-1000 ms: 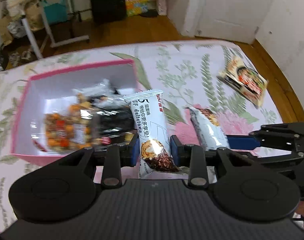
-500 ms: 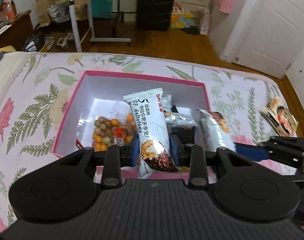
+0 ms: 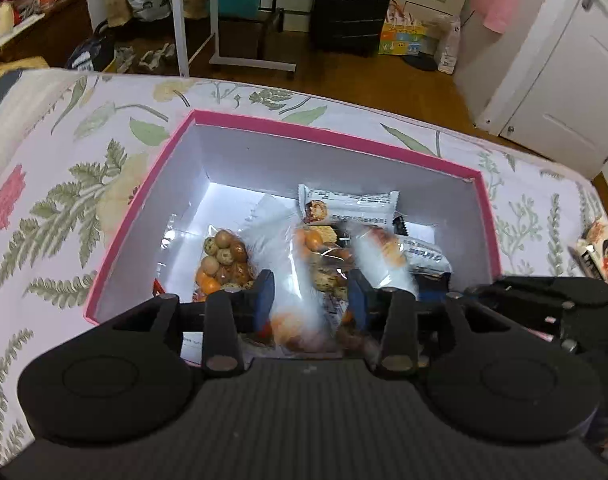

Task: Organize snacks
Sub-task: 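Carry the wafer bar into the pink box and open the left tool, then move the left tool toward the instant-noodle pack on the bed, then grasp the instant-noodle pack by its edge with the left tool, then carry the noodle pack over the pink box and open the left tool, then move the left tool to the white wafer bar on the bed and grasp it, then carry the wafer bar into the pink box and open the left tool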

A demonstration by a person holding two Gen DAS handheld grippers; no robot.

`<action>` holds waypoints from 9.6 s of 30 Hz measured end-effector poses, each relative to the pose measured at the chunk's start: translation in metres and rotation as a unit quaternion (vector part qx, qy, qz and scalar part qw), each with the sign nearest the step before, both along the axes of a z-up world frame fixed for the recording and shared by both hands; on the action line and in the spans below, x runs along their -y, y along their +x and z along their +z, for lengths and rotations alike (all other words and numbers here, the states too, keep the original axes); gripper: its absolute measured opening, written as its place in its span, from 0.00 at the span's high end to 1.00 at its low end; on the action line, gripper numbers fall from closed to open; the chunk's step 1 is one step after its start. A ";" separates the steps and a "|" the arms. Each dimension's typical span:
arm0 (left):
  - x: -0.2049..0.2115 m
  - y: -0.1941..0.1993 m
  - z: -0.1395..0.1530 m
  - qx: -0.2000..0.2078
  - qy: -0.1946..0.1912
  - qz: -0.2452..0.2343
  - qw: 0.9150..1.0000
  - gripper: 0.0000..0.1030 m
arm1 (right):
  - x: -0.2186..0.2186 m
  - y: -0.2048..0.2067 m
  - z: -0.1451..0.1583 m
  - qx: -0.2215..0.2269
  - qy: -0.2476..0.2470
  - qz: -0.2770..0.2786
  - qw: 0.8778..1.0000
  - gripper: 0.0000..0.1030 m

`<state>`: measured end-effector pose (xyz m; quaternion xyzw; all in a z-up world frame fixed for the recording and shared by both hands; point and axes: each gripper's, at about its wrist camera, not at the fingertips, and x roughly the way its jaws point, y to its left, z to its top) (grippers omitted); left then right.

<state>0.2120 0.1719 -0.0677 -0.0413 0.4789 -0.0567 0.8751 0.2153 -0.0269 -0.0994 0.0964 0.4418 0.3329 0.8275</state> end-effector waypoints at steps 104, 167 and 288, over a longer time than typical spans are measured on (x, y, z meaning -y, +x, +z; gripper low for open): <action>0.365 0.012 -0.054 -0.197 -0.074 -0.375 0.903 0.37 | 0.305 -0.119 -0.051 -0.110 -0.085 -0.312 0.940 0.04; 0.061 -0.044 0.065 0.035 -0.026 -0.138 0.989 0.37 | 0.121 -0.042 0.048 0.044 0.007 -0.134 0.990 0.28; -0.046 -0.030 0.026 -0.009 -0.139 0.035 0.990 0.46 | 0.009 -0.010 0.047 -0.075 0.069 -0.072 0.992 0.68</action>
